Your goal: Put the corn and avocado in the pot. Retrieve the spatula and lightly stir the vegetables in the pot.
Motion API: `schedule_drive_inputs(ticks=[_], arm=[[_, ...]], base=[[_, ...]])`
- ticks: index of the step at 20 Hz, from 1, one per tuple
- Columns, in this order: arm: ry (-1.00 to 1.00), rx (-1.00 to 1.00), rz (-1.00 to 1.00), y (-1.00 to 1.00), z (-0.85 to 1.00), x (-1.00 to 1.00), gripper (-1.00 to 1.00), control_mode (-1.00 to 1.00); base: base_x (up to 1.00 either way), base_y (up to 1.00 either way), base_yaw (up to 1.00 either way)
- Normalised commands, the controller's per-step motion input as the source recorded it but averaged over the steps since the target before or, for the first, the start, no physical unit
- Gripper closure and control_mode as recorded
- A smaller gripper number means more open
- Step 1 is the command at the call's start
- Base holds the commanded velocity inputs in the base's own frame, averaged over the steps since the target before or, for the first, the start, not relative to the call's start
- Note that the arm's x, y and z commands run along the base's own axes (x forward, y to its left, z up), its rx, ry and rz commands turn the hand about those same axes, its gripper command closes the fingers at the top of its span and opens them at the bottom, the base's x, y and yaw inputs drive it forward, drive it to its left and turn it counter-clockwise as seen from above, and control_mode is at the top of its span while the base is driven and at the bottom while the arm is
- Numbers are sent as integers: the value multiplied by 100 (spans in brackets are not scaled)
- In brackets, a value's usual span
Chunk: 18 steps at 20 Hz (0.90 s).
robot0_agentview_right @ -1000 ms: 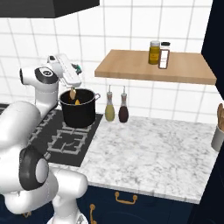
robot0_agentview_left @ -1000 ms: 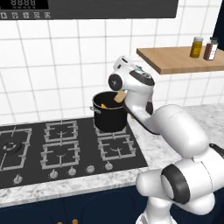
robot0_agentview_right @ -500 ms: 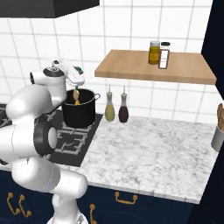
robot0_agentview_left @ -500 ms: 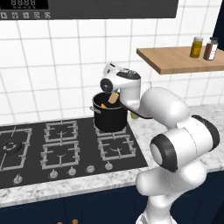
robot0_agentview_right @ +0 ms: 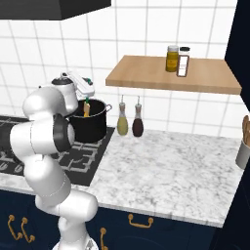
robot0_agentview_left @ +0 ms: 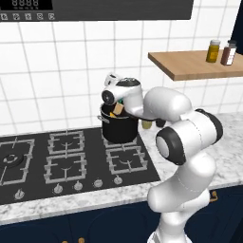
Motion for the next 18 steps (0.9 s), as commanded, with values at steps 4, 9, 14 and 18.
schedule_drive_inputs(ticks=[4, 9, 14, 18], arm=[[0, -6, 2, 3, -44, 5, 100, -100], [0, -3, 1, 0, -37, 0, 100, -100], [1, 0, 1, 0, -36, 8, 100, -100], [0, 0, 0, 0, 14, 0, 100, -100]], base=[[0, 0, 0], [0, 0, 0], [0, 0, 0], [0, 0, 0]])
